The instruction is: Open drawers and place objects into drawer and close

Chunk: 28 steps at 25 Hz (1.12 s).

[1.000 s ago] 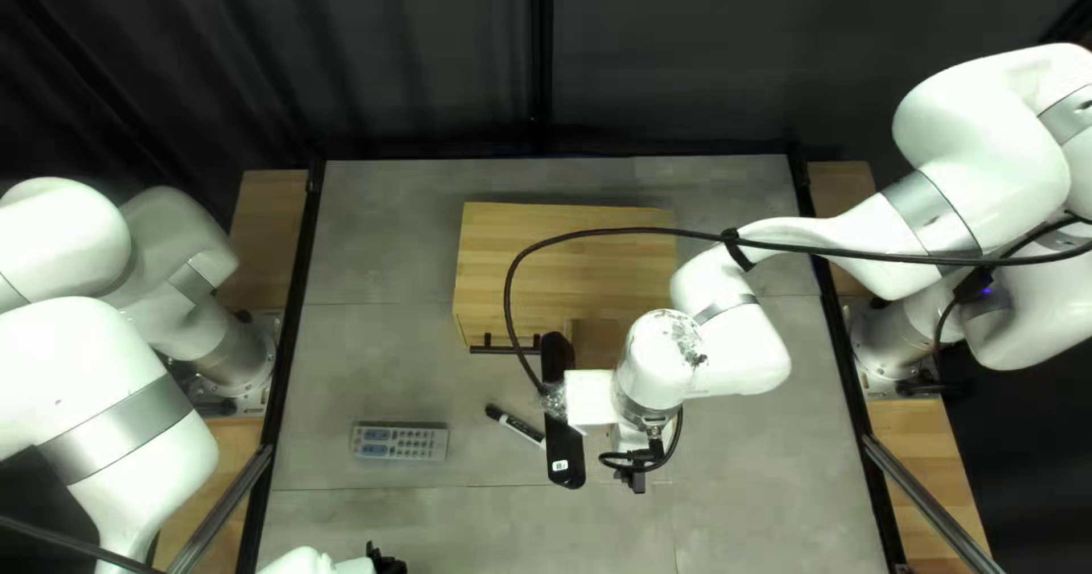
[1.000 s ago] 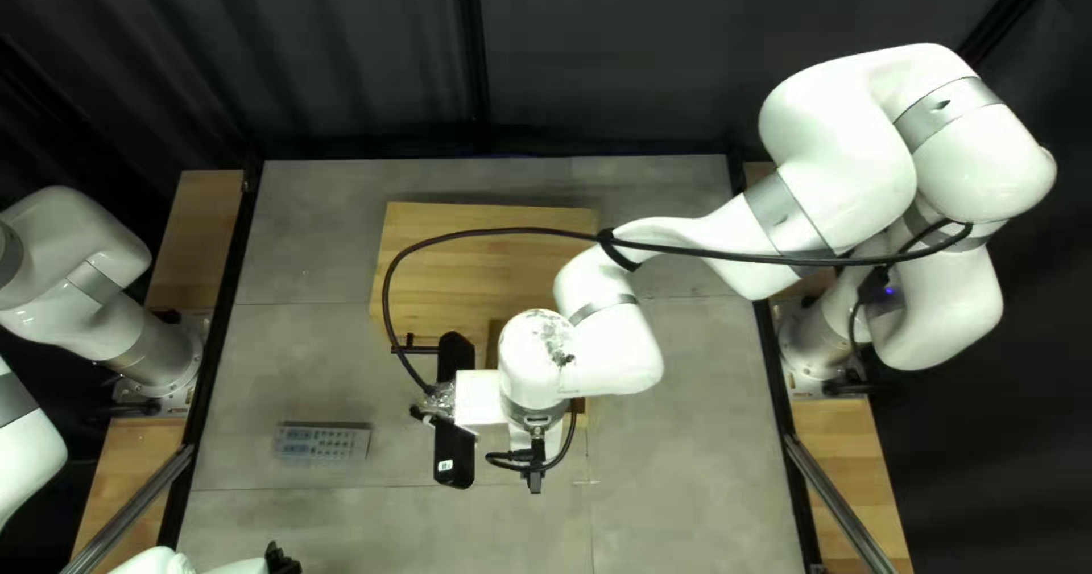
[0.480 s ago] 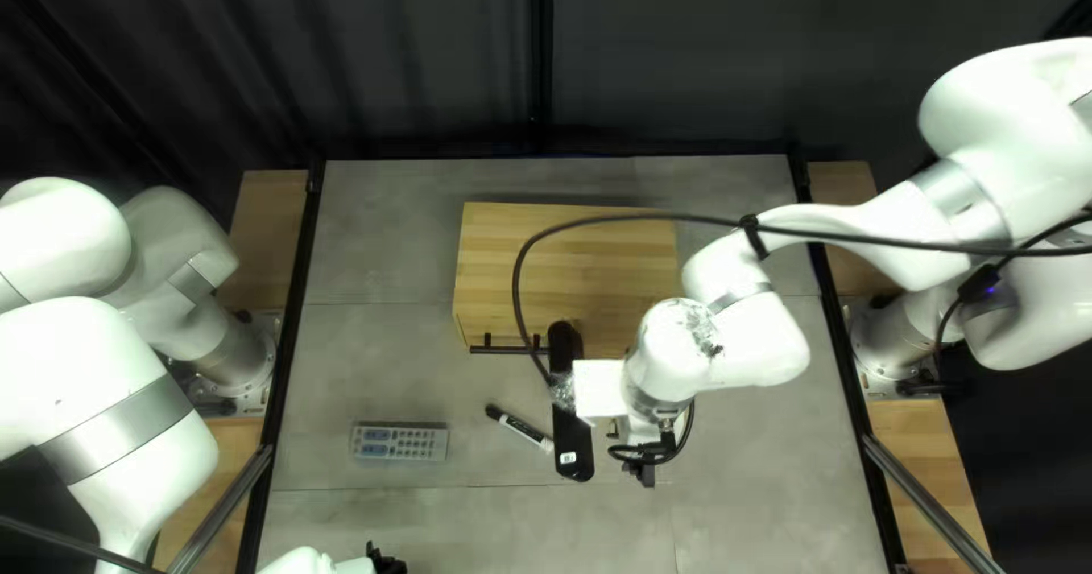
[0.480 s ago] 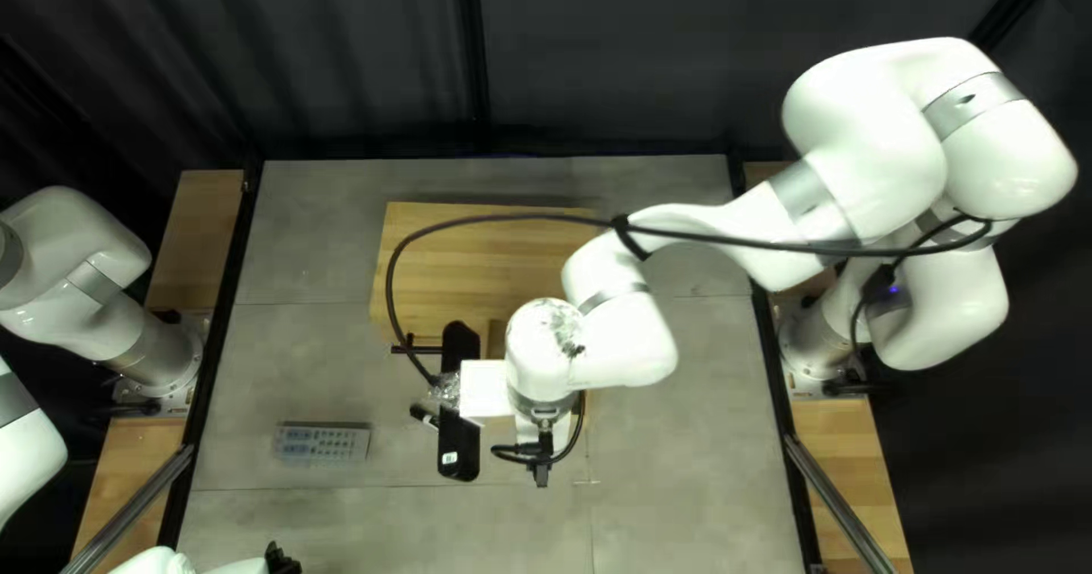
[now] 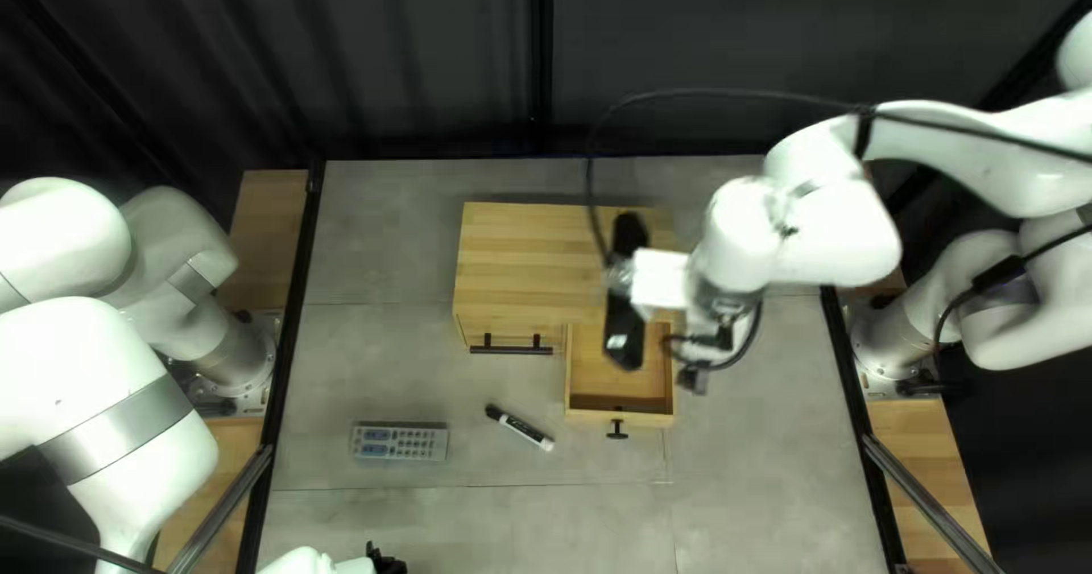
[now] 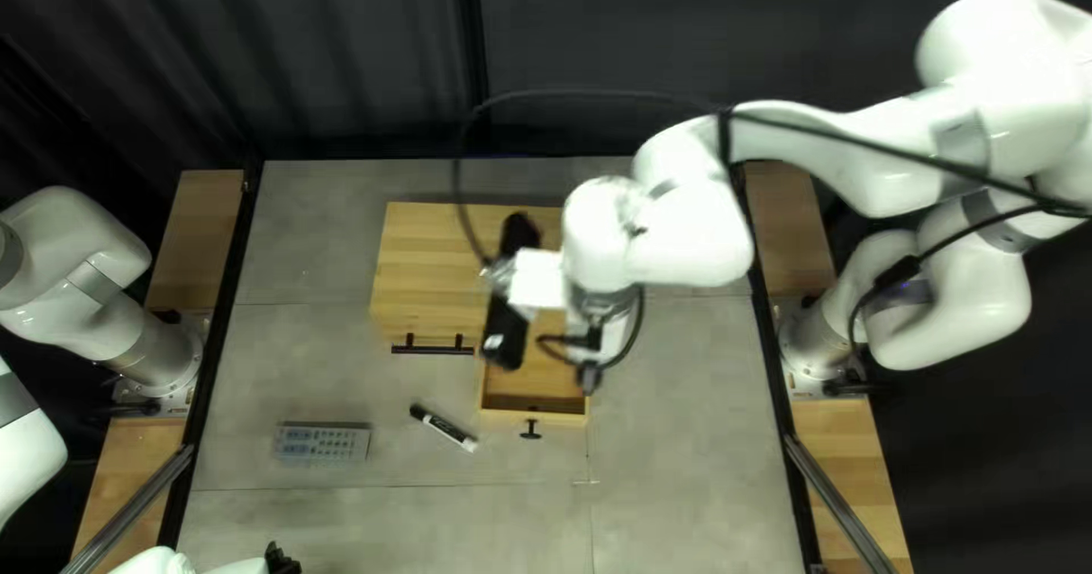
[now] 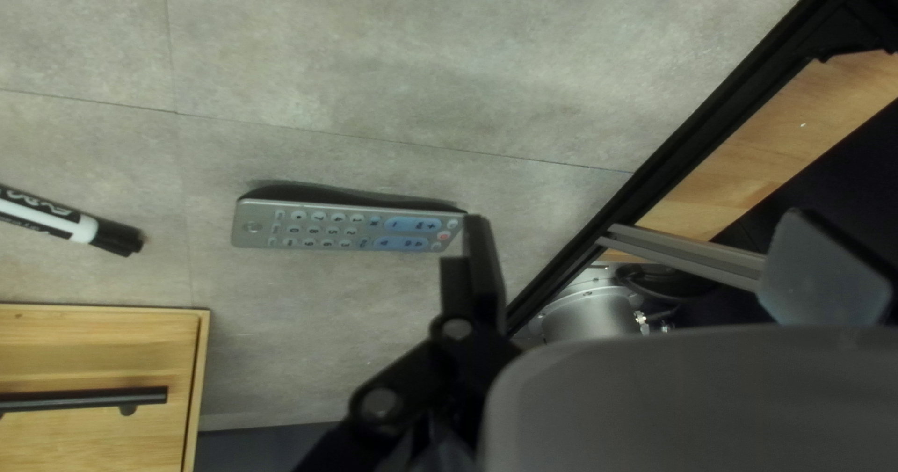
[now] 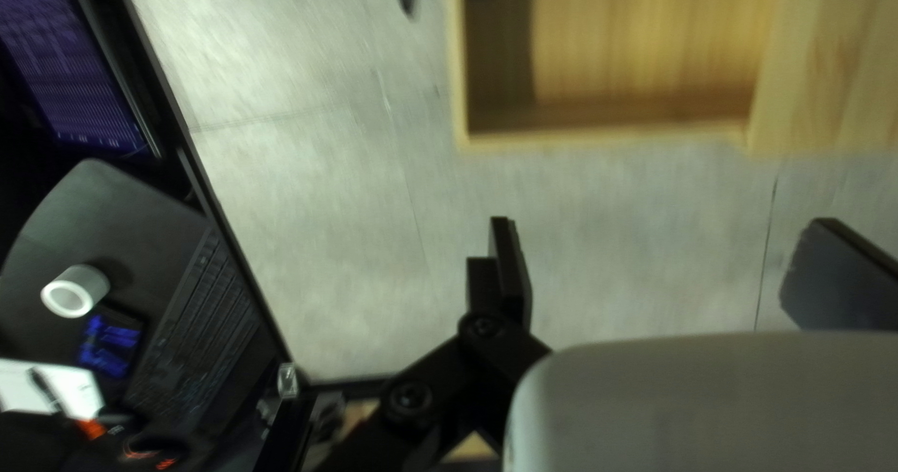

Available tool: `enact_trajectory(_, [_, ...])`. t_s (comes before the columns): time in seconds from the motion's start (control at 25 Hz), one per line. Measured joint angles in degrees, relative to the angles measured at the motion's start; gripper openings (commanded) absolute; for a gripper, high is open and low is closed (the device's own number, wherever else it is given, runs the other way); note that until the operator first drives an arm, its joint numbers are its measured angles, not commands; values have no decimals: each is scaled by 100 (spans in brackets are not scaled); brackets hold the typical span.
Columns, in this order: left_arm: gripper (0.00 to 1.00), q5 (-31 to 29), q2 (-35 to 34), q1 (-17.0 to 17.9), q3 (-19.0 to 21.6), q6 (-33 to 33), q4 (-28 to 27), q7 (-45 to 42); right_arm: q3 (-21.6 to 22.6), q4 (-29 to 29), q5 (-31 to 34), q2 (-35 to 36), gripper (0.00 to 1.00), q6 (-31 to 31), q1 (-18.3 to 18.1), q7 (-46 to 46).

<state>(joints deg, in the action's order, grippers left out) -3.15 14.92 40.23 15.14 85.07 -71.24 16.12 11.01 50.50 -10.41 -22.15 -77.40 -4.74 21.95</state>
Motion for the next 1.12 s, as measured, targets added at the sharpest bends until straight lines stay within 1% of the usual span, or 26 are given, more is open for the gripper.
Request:
enact_trajectory(0.12, [100,0,0,0,0,0,0,0,300,-123,-83,-61,100,-20,149,411])
enact_trajectory(0.24, [100,0,0,0,0,0,0,0,889,2,59,229,100,104,400,886])
enact_trajectory(0.28, [100,0,0,0,0,0,0,0,1126,105,193,393,100,158,492,1049])
enact_trajectory(0.4, [100,0,0,0,0,0,0,0,1903,555,865,1075,100,283,802,1584])
enact_trajectory(0.52, [100,0,0,0,0,0,0,0,2434,863,1511,1727,100,404,1126,1993])
enact_trajectory(0.6, [100,0,0,0,0,0,0,0,2694,890,1838,2051,100,622,1368,2199])
enact_trajectory(0.72, [100,0,0,0,0,0,0,0,2967,861,2147,2306,100,868,1655,2327])
enact_trajectory(0.8, [100,0,0,0,0,0,0,0,3061,814,2194,2329,100,984,1752,2297])
enact_trajectory(0.96, [100,0,0,0,0,0,0,0,3191,627,2117,2250,100,1331,1876,2218])
enact_trajectory(1.12, [100,0,0,0,0,0,0,0,3251,290,1859,2140,100,1914,1931,2142])
